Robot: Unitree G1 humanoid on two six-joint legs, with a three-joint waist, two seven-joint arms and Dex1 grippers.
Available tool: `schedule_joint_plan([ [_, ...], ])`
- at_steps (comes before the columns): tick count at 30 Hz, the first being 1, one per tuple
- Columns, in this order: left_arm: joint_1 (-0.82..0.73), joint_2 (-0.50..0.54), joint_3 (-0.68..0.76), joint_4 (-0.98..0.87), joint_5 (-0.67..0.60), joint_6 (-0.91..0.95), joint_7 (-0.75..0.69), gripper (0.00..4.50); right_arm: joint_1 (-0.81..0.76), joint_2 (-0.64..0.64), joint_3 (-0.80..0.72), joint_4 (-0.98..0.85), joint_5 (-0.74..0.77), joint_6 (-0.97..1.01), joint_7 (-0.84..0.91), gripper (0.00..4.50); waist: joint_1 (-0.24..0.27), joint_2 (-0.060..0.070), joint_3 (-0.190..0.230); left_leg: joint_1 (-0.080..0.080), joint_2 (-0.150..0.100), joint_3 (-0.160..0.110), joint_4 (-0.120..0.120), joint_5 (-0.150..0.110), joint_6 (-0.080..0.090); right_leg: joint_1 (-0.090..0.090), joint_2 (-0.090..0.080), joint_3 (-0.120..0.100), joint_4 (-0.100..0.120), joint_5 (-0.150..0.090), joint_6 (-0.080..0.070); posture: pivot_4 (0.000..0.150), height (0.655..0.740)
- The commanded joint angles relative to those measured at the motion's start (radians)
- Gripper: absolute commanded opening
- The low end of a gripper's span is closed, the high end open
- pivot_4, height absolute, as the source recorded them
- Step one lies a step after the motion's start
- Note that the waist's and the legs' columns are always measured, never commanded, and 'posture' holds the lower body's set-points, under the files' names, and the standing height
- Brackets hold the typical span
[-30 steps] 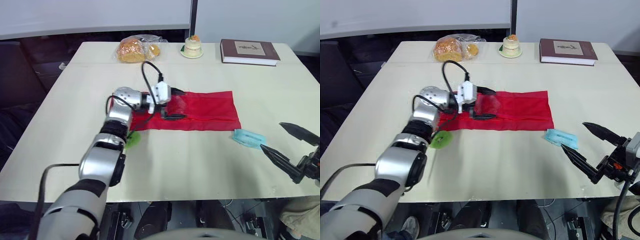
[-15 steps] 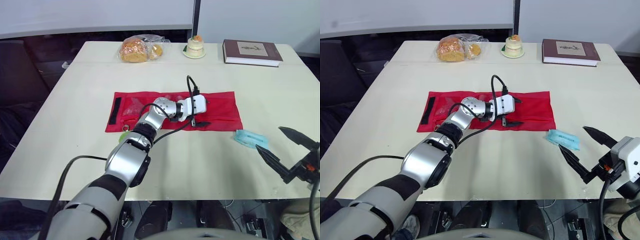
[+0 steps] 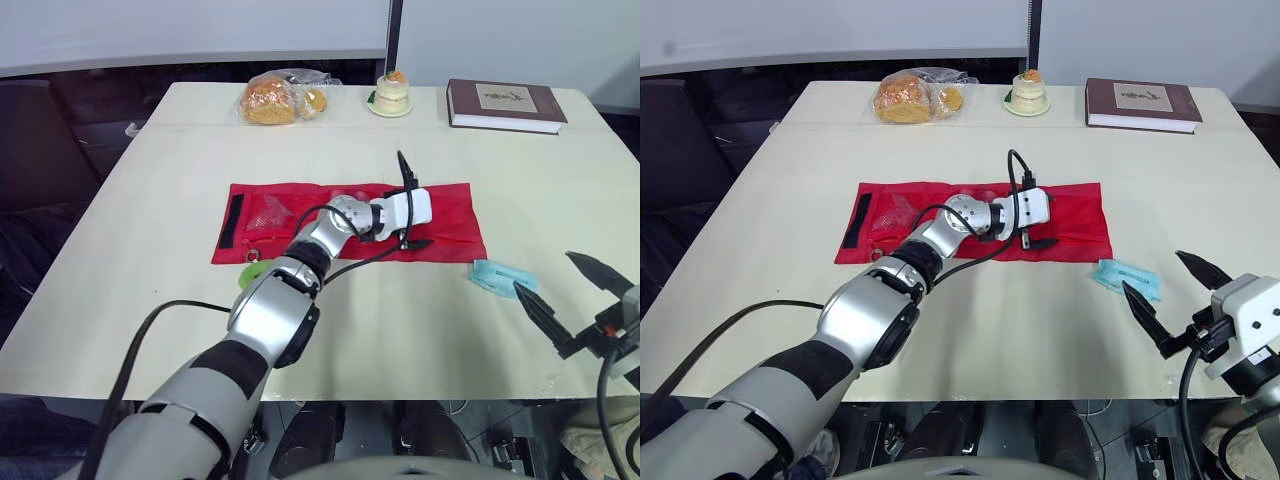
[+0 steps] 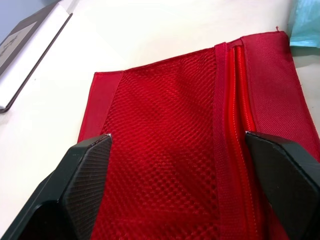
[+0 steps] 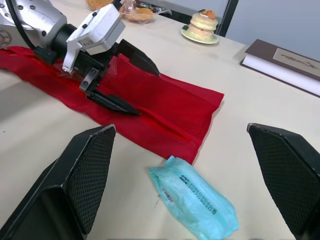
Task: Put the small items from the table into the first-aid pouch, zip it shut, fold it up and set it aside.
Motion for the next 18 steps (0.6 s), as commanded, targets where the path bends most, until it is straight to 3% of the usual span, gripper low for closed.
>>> schedule_joint_plan([
  [1,-0.023,0.001,-0.003,-0.006,0.009,0.004,-0.005,3.95,-0.005,-0.002,-0.004,-0.034,-0.003,-0.007,-0.010,4.50,0.000,0.000,0.000,0.000,0.000,0.000,0.000,0.000,0.000,0.000,0.000,0.000,0.000,0.000,0.000,0.150,0.7289],
  [3,-0.012,0.009,0.000,-0.007,0.006,0.007,-0.017,3.24,-0.009,-0.004,-0.002,-0.031,-0.008,-0.003,-0.011,4.50,0.000,0.000,0.000,0.000,0.000,0.000,0.000,0.000,0.000,0.000,0.000,0.000,0.000,0.000,0.000,0.150,0.7289],
  [9,0.016,0.025,0.013,-0.006,-0.002,0.021,-0.036,0.32,-0.021,-0.012,-0.002,-0.018,-0.018,0.001,-0.007,4.50,-0.001,0.000,0.000,0.000,0.000,0.000,0.000,0.000,0.000,0.000,0.000,0.000,0.000,0.000,0.000,0.150,0.7289],
  [11,0.017,0.026,0.020,-0.011,-0.008,0.017,-0.036,0.07,-0.023,-0.014,0.000,-0.014,-0.020,0.001,-0.004,4.50,-0.001,0.000,0.000,0.000,0.000,0.000,0.000,0.000,0.000,0.000,0.000,0.000,0.000,0.000,0.000,0.150,0.7289],
  [18,0.026,0.025,0.043,-0.043,-0.047,-0.015,-0.088,0.07,-0.002,-0.107,0.051,0.040,-0.123,0.128,-0.022,4.50,-0.001,0.000,0.000,0.000,0.000,0.000,0.000,0.000,0.000,0.000,0.000,0.000,0.000,0.000,0.000,0.150,0.7289],
])
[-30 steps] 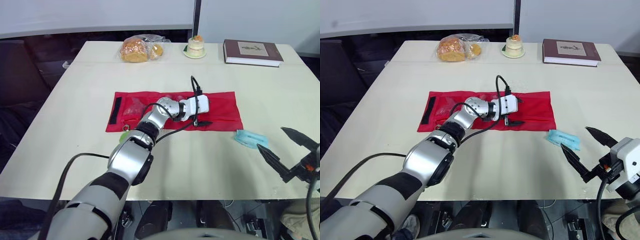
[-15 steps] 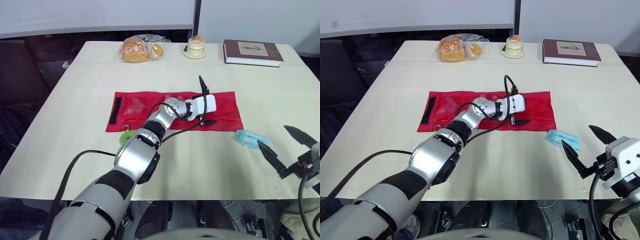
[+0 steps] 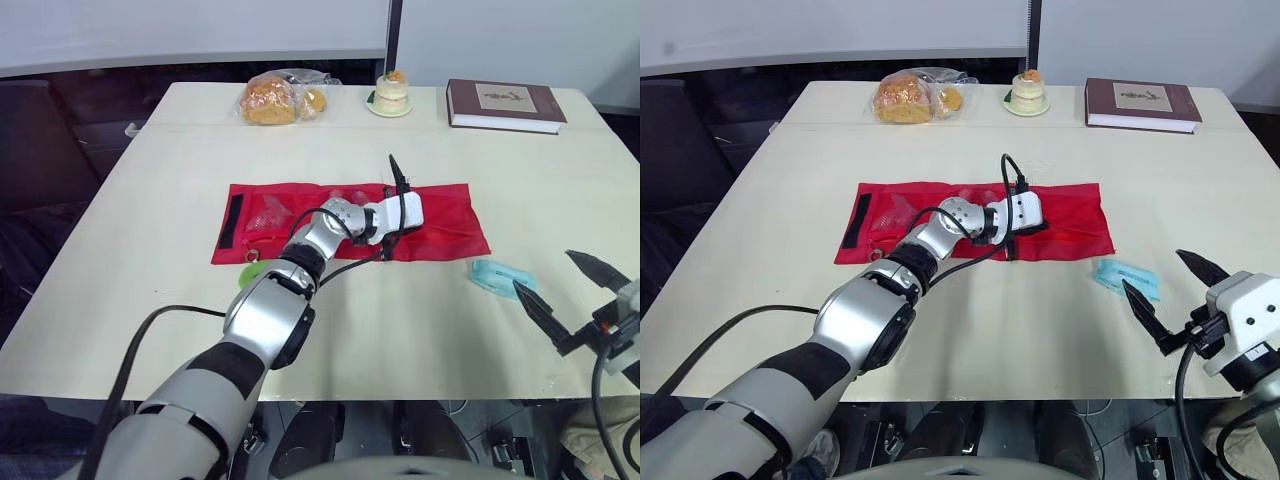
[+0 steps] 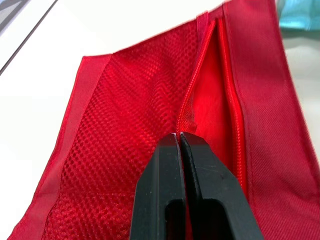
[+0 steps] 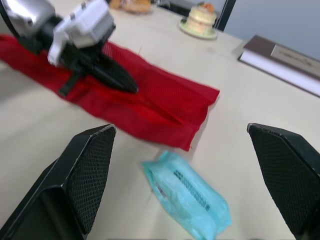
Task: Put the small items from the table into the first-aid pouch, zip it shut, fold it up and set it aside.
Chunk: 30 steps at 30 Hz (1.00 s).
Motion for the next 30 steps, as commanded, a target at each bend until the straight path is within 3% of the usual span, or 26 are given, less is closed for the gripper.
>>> schedule_joint_plan([
  [1,0.004,0.002,0.016,-0.044,-0.025,-0.036,-0.024,0.07,0.011,-0.092,0.024,0.042,-0.082,0.120,-0.015,4.50,0.000,0.000,0.000,0.000,0.000,0.000,0.000,0.000,0.000,0.000,0.000,0.000,0.000,0.000,0.000,0.150,0.7289],
  [6,0.000,-0.003,0.023,-0.045,-0.024,-0.035,-0.032,0.07,-0.037,-0.185,0.008,0.220,-0.058,0.047,0.168,4.50,0.000,0.000,0.000,0.000,0.000,0.001,0.000,0.000,0.000,0.000,0.000,0.001,-0.001,0.000,0.000,0.150,0.7289],
  [10,-0.005,-0.013,0.025,-0.044,-0.026,-0.038,-0.041,0.07,-0.140,-0.274,0.095,0.431,-0.118,-0.021,0.289,4.50,-0.001,0.000,0.000,0.001,0.000,0.003,0.000,0.000,0.001,0.001,0.000,0.002,-0.002,0.001,0.002,0.150,0.7289],
  [19,-0.012,-0.024,0.025,-0.052,-0.030,-0.036,-0.046,0.07,-0.464,-0.267,0.274,0.764,-0.156,-0.146,0.438,4.50,0.000,0.001,0.000,0.001,0.000,0.004,0.001,0.002,-0.002,0.001,0.000,0.003,-0.003,0.003,0.003,0.150,0.7289],
  [26,-0.011,-0.028,0.025,-0.059,-0.034,-0.036,-0.048,0.07,-0.516,-0.296,0.332,0.892,-0.194,-0.202,0.534,4.50,0.001,0.001,0.000,-0.001,-0.001,0.003,0.001,0.002,-0.002,0.001,-0.001,0.002,-0.004,0.003,0.003,0.150,0.7289],
  [30,-0.011,-0.026,0.025,-0.060,-0.037,-0.035,-0.047,0.00,-0.518,-0.292,0.320,0.898,-0.194,-0.208,0.540,3.47,0.000,0.001,0.000,0.000,0.000,0.003,0.001,0.002,-0.002,0.001,-0.001,0.002,-0.004,0.003,0.003,0.150,0.7289],
])
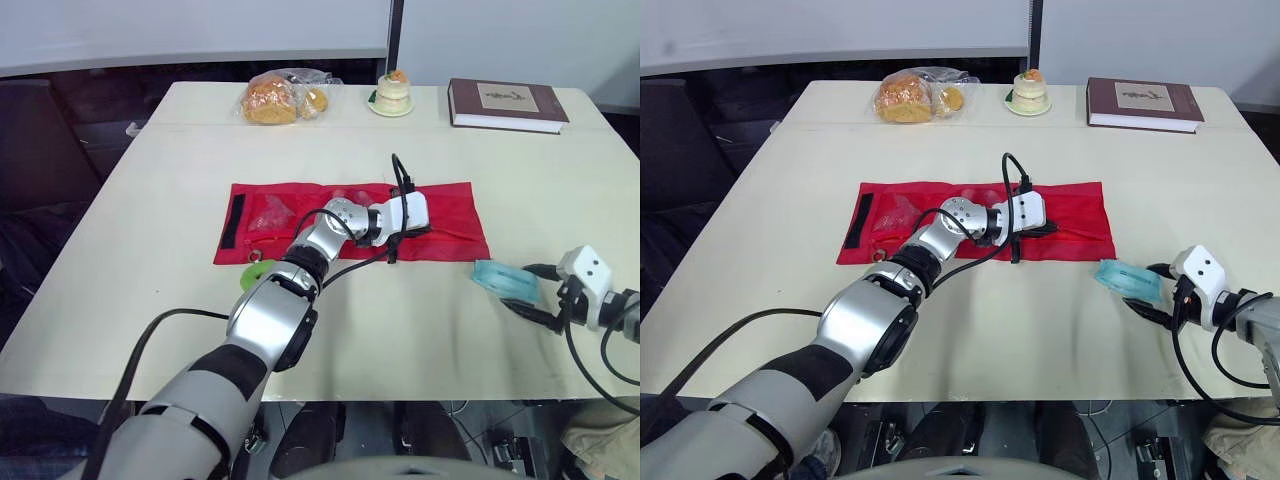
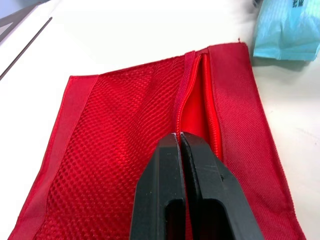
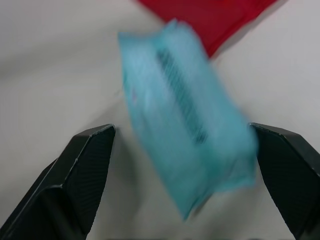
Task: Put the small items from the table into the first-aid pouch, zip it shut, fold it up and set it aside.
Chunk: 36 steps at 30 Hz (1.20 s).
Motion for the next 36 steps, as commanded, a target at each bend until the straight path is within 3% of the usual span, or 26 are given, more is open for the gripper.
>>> schedule_joint_plan([
  [1,-0.019,-0.005,0.010,-0.040,-0.017,-0.018,0.000,0.00,-0.006,-0.013,-0.034,-0.012,0.005,-0.014,0.001,2.95,0.000,0.000,0.000,0.000,0.000,0.000,0.000,0.000,0.000,0.000,0.000,0.000,0.000,0.000,0.000,0.150,0.7289],
  [6,-0.018,-0.008,0.010,-0.040,-0.019,-0.018,-0.005,0.00,0.032,-0.006,-0.070,-0.086,0.032,0.024,-0.021,0.42,0.001,0.000,0.000,0.000,0.000,0.000,0.000,0.000,0.000,0.000,0.000,0.000,0.000,0.000,0.000,0.150,0.7289],
  [7,-0.019,-0.009,0.011,-0.040,-0.020,-0.017,-0.006,0.00,0.049,-0.003,-0.081,-0.116,0.042,0.040,-0.029,0.23,0.002,0.000,0.000,0.000,0.000,0.000,0.000,0.000,0.000,0.000,0.000,0.000,0.000,0.000,0.000,0.150,0.7289],
  [13,-0.021,-0.018,0.019,-0.041,-0.034,-0.007,-0.023,0.00,0.115,0.027,-0.115,-0.384,0.118,0.267,-0.165,0.20,0.000,0.000,0.000,-0.001,0.000,-0.001,0.000,0.000,0.000,-0.001,0.000,0.000,0.000,0.000,0.000,0.150,0.7289],
  [19,-0.017,-0.027,0.023,-0.050,-0.047,-0.003,-0.041,0.00,0.028,0.129,-0.033,-0.557,0.162,0.554,-0.382,0.20,0.001,0.000,0.000,-0.001,0.000,-0.001,0.000,0.000,0.000,-0.001,-0.001,0.000,0.000,0.000,0.000,0.150,0.7289],
  [27,0.007,-0.043,0.020,-0.079,-0.062,-0.005,-0.077,0.00,-0.194,0.285,0.016,-0.484,0.121,0.808,-0.639,0.20,0.001,0.001,0.000,-0.002,-0.001,-0.002,0.000,0.000,0.000,-0.002,-0.001,0.000,0.000,0.000,0.000,0.150,0.7289],
  [36,0.042,-0.068,0.001,-0.120,-0.069,-0.003,-0.103,0.00,-0.402,0.522,0.040,-0.346,0.059,0.851,-0.848,0.20,-0.003,0.002,-0.001,-0.002,-0.001,-0.001,0.000,0.000,0.000,-0.003,-0.001,0.001,0.001,0.000,0.000,0.150,0.7289],
])
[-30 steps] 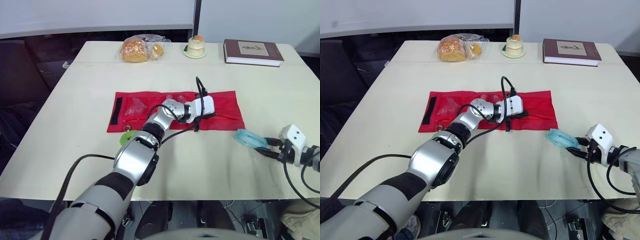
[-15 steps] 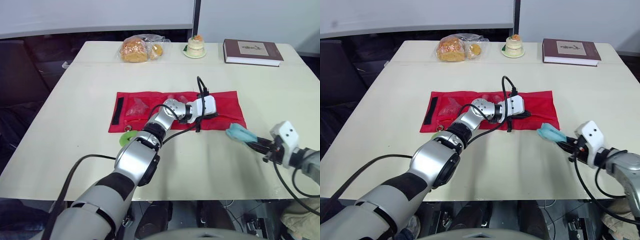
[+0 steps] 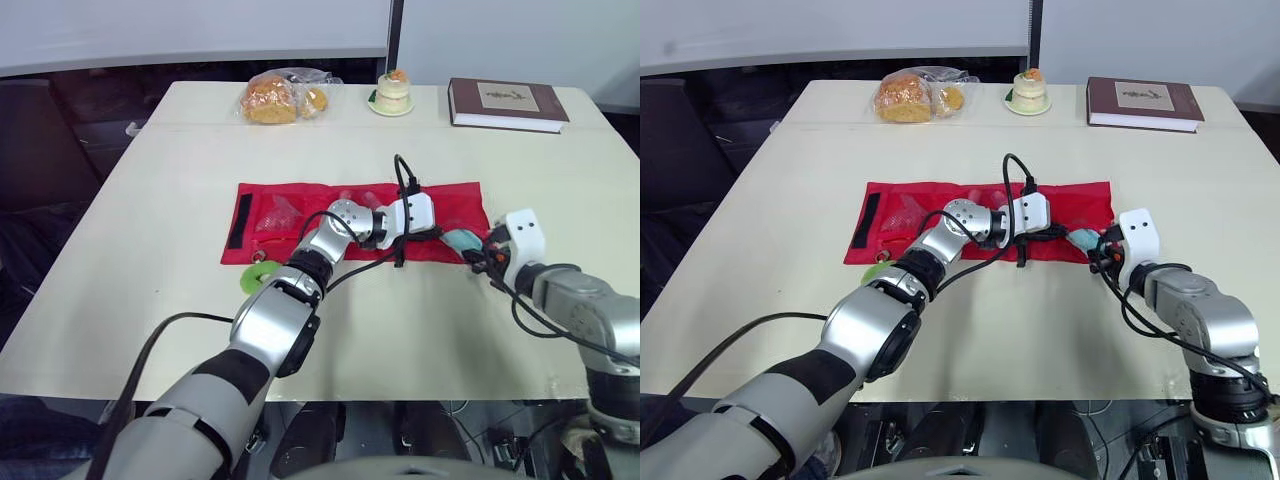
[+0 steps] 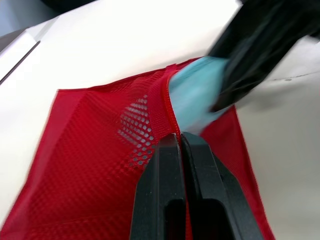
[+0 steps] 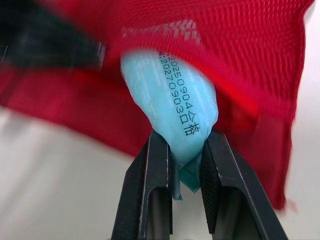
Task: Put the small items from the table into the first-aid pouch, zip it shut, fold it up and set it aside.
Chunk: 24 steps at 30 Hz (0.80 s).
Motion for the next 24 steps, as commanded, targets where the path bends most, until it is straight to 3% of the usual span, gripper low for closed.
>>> schedule_joint_plan([
  [1,0.003,-0.034,-0.008,-0.054,-0.016,-0.007,-0.014,0.00,-0.100,0.107,-0.020,0.064,-0.040,-0.012,-0.125,0.20,-0.002,0.000,0.000,0.000,0.000,0.000,0.000,0.000,0.000,0.000,0.000,0.000,0.000,0.000,0.000,0.150,0.7289],
  [4,0.013,-0.046,-0.013,-0.063,-0.017,-0.005,-0.020,0.00,-0.155,0.177,-0.047,0.129,-0.078,-0.057,-0.200,0.20,-0.001,0.001,0.000,0.000,0.000,0.000,0.000,0.000,0.000,-0.001,0.000,0.001,0.000,0.000,0.000,0.150,0.7289],
  [8,0.013,-0.050,-0.013,-0.062,-0.012,0.004,-0.004,0.00,-0.147,0.188,-0.032,0.097,-0.074,-0.055,-0.177,2.07,0.001,0.001,0.000,0.000,-0.001,0.000,0.000,0.000,0.000,-0.001,0.000,0.001,0.000,0.000,0.000,0.150,0.7289],
  [11,0.002,-0.046,-0.009,-0.048,-0.006,0.015,0.021,0.00,-0.083,0.105,0.020,0.018,-0.071,-0.032,-0.103,3.62,0.000,0.001,-0.001,-0.001,-0.001,0.000,0.000,0.000,0.000,-0.001,0.000,0.001,0.000,0.000,0.000,0.150,0.7289],
  [18,-0.008,-0.049,0.003,-0.033,-0.012,0.045,0.054,0.00,0.086,-0.076,0.015,-0.187,0.036,-0.018,0.106,3.62,-0.019,0.002,-0.001,-0.001,-0.001,0.000,0.000,0.000,0.000,0.000,0.000,0.000,0.000,0.000,0.000,0.150,0.7289],
  [24,-0.006,-0.057,-0.002,-0.032,-0.010,0.048,0.056,0.00,0.252,-0.175,-0.057,-0.282,0.104,-0.163,0.275,3.62,-0.023,0.003,-0.001,0.000,-0.001,0.000,-0.001,0.000,0.001,0.000,0.000,0.000,-0.001,0.000,0.000,0.150,0.7289],
])
